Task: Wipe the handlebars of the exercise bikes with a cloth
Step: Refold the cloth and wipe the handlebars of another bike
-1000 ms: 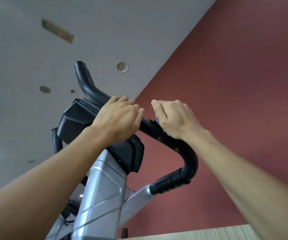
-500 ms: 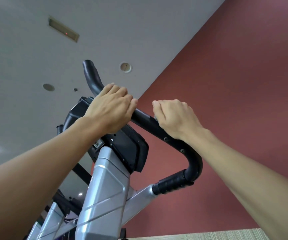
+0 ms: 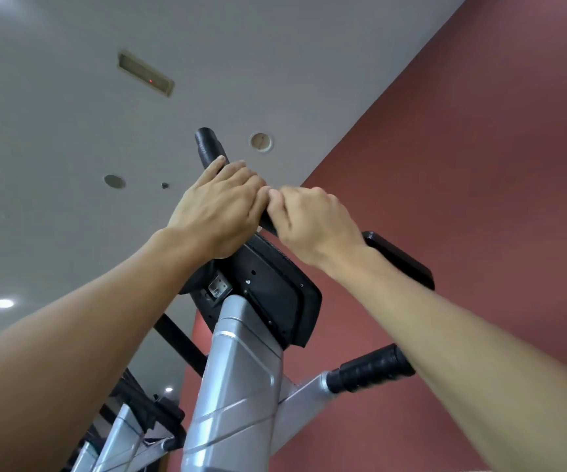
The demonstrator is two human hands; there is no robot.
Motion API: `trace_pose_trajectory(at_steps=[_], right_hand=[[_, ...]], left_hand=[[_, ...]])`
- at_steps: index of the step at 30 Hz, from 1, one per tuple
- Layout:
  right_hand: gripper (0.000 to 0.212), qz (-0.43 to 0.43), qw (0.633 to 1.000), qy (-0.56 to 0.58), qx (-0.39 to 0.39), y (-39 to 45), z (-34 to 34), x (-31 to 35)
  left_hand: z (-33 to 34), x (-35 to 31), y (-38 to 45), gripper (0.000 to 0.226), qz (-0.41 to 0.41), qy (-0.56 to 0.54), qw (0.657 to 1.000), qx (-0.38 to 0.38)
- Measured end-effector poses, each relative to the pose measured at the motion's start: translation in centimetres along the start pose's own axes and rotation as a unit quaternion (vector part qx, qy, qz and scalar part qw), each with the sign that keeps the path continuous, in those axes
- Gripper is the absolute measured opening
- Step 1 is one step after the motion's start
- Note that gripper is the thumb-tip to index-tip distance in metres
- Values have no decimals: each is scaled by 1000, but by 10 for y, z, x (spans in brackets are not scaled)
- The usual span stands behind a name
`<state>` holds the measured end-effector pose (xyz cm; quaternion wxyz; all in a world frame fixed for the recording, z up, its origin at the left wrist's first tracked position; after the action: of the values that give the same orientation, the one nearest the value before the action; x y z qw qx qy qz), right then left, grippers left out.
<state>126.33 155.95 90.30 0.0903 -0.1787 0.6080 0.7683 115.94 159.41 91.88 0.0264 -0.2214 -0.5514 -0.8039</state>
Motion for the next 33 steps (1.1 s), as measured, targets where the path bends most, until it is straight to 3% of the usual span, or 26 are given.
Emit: trace_pose_trajectory(at_steps=[3, 6, 8, 12, 16, 19, 23, 26, 29, 31, 33], right_hand=[[47, -6, 999, -33, -41, -28, -1, -6], [46, -126, 972, -168, -108, -76, -15, -12], [46, -177, 955, -207, -114, -90, -12, -15], [50, -96, 971, -194, -100, -66, -5, -4], [54, -3, 998, -57, -20, -11, 7, 13], [61, -6, 998, -40, -52, -27, -4, 2], [55, -49, 993, -95, -55, -61, -14, -12], [53, 14, 998, -56, -17, -45, -13, -14], [50, 99, 992, 14, 76, -25, -5, -26], [49, 140, 973, 81, 162, -12, 8, -44], [52, 177, 933, 171, 264, -2, 25, -56]], left_hand=[[5, 3, -1, 49, -5, -4, 1000, 15], [5, 0, 2, 50, -13, -2, 1000, 8], [7, -5, 3, 52, -21, 2, 1000, 10], [11, -11, 8, 50, -4, 5, 1000, 30], [4, -1, 13, 45, 55, 13, 996, 61], [0, -2, 20, 38, 70, 51, 995, 57], [0, -21, 23, 36, 93, 106, 988, 68], [-8, -25, 22, 32, 99, 89, 988, 72], [-12, -23, 20, 36, 86, 59, 992, 67], [-12, -17, 23, 42, 52, 33, 995, 80], [-10, -17, 32, 45, 45, 36, 990, 126]])
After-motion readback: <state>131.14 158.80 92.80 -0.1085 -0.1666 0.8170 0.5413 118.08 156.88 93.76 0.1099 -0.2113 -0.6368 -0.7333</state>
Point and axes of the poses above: each hand's wrist, its own y-axis towards the middle knuckle, its own z-axis out of the palm, x = y × z, the point moved 9 cm from there along y, towards the middle knuckle, and after that the axes turned 6 degrees about y, right-handed, at the moved point
